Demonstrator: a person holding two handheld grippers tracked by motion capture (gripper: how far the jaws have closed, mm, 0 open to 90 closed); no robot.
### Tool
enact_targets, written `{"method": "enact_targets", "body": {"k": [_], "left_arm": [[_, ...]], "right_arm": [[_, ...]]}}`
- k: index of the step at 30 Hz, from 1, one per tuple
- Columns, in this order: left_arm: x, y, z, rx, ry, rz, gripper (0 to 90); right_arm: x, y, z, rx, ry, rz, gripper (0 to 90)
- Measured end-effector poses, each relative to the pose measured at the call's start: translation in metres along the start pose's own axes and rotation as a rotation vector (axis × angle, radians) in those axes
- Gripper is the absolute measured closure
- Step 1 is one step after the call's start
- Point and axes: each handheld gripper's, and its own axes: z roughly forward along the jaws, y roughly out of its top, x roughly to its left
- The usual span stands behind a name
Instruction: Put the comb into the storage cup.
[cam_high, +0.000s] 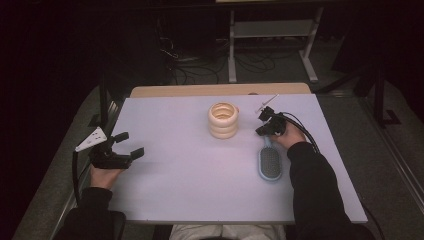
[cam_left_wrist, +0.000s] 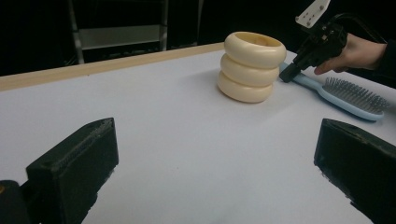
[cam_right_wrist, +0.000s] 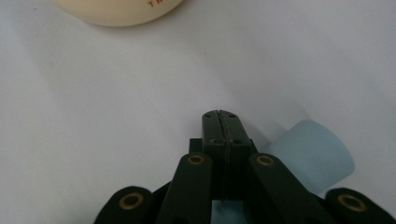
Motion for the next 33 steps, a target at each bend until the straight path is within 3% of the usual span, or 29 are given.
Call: {"method": "enact_targets", "body": {"k": [21,33], "left_arm": [[0.000,0.000,0.000,0.001,0.005,0.002,0.0],[0.000,0.000,0.000,0.001,0.008,0.002,0.0]], "right_arm": [[-0.017,-0.028,-0.019,-0.033,-0.018,0.047,88.7],[-0.024,-0.049,-0.039,-0.074,-0.016,0.074,88.7]]}}
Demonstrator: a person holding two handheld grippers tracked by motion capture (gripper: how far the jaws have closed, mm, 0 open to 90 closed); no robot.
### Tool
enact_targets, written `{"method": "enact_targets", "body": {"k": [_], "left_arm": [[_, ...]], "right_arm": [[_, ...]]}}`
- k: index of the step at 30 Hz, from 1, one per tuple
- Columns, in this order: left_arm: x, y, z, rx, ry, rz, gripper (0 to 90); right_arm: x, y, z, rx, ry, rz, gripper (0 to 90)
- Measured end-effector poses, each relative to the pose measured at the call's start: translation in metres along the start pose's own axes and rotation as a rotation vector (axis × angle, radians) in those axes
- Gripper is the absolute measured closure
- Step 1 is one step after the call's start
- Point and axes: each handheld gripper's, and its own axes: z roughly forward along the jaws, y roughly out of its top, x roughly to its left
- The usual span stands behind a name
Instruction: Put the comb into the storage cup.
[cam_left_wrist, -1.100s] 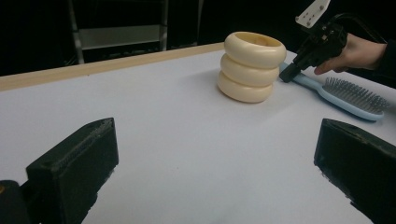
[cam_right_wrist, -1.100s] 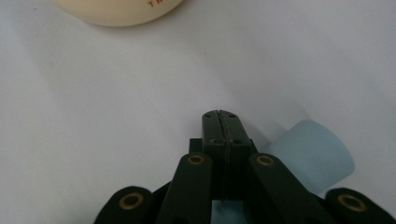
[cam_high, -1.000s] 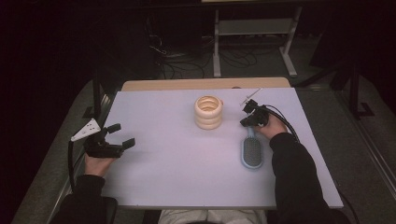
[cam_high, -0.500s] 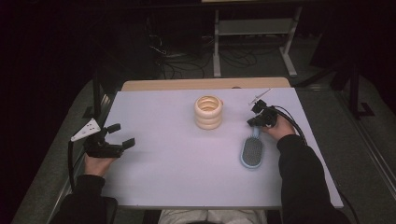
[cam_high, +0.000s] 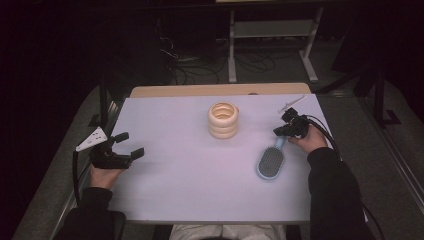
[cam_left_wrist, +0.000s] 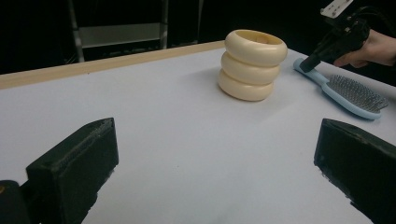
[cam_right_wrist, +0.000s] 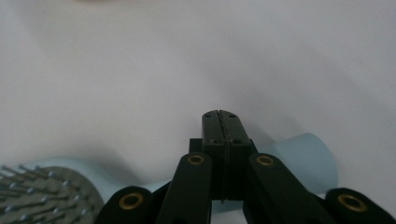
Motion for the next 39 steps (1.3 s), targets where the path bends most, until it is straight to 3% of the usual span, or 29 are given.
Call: {"method": "enact_targets", "body": {"k": [11,24,39], "left_arm": [[-0.001,0.000,0.001,0.004,-0.001,-0.002,0.0],[-0.001,0.000,0.000,0.003,0.002,0.000,0.0],[0.000,-0.001,0.001,0.013,0.007,0.001,0.0]], "right_arm": [[-0.003,-0.019,-0.015,0.039,-0.018,0.001,88.7],[-0.004,-0.041,-0.026,0.050,-0.016,0.019,88.7],[0.012,-0.066,-0.041,0.087,-0.035,-0.041,88.7]]}}
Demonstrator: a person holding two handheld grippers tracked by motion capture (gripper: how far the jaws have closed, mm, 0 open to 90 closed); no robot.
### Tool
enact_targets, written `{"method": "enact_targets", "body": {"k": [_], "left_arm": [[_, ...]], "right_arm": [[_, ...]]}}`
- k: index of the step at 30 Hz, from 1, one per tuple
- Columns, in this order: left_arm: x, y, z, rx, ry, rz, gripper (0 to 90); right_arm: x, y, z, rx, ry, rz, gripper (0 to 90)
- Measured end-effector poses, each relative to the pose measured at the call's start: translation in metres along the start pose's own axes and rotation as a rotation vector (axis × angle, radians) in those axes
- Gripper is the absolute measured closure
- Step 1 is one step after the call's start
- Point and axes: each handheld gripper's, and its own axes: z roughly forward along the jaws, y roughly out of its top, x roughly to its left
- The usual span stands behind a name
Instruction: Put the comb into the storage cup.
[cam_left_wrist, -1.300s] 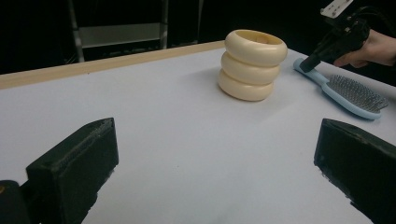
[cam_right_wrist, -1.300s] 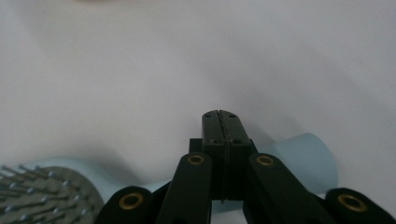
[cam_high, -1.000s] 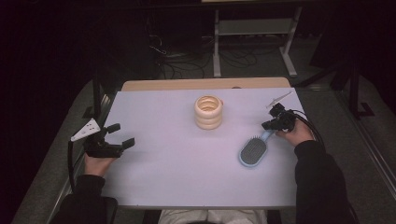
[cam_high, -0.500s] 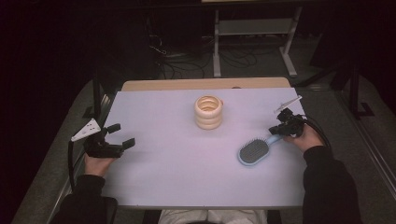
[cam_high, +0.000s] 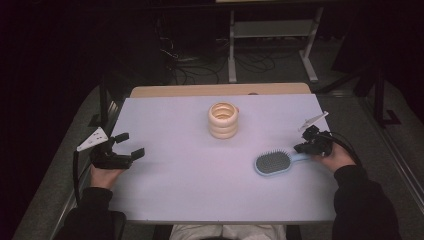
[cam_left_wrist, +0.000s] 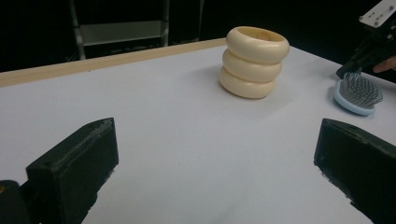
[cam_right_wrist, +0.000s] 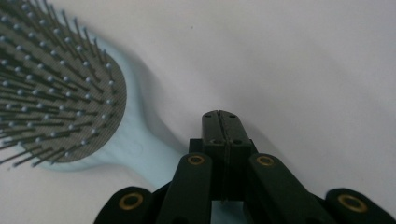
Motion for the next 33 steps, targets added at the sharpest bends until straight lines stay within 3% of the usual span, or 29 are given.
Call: {"method": "enact_targets", "body": {"k": [10,33], "left_arm": [[0.000,0.000,0.000,0.002,0.004,-0.002,0.0],[0.000,-0.001,0.000,0.008,0.007,-0.001,0.0]], "right_arm": [[0.011,-0.009,-0.008,-0.001,0.002,-0.033,88.7],[0.032,-0.032,-0.026,-0.053,0.015,-0.030,88.7]]}}
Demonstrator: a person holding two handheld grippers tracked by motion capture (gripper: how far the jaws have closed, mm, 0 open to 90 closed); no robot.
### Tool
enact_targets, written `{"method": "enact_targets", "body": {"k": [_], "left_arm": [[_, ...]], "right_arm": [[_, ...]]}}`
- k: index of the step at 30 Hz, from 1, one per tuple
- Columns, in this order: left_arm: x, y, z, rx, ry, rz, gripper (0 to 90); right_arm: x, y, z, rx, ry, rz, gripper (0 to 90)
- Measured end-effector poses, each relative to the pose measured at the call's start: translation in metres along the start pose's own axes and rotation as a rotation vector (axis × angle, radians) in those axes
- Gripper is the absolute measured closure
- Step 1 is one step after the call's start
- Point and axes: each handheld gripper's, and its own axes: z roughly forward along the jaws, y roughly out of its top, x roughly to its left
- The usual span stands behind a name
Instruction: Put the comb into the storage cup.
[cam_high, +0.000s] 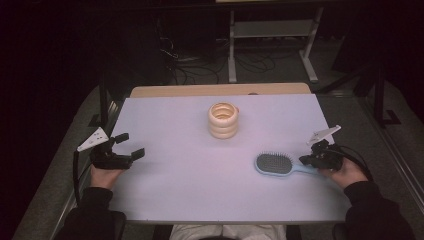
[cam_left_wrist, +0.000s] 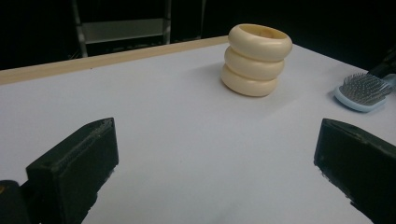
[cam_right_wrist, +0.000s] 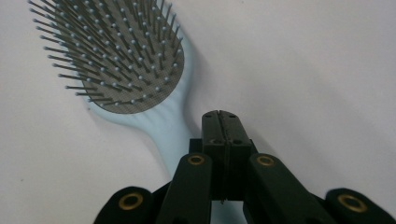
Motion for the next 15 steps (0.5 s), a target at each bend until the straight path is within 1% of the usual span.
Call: {"method": "enact_targets", "body": {"k": [7,9,15], "left_arm": [[0.000,0.000,0.000,-0.001,0.000,0.000,0.0],[0.000,0.000,0.000,-0.001,-0.001,-0.001,0.0],[0.000,0.000,-0.001,-0.003,-0.001,0.003,0.0]], "right_arm": [[0.004,-0.005,-0.002,-0.024,0.000,0.014,88.7],[0.005,-0.007,-0.002,-0.029,0.000,0.011,88.7],[0.009,-0.012,-0.003,-0.039,0.010,0.043,88.7]]}}
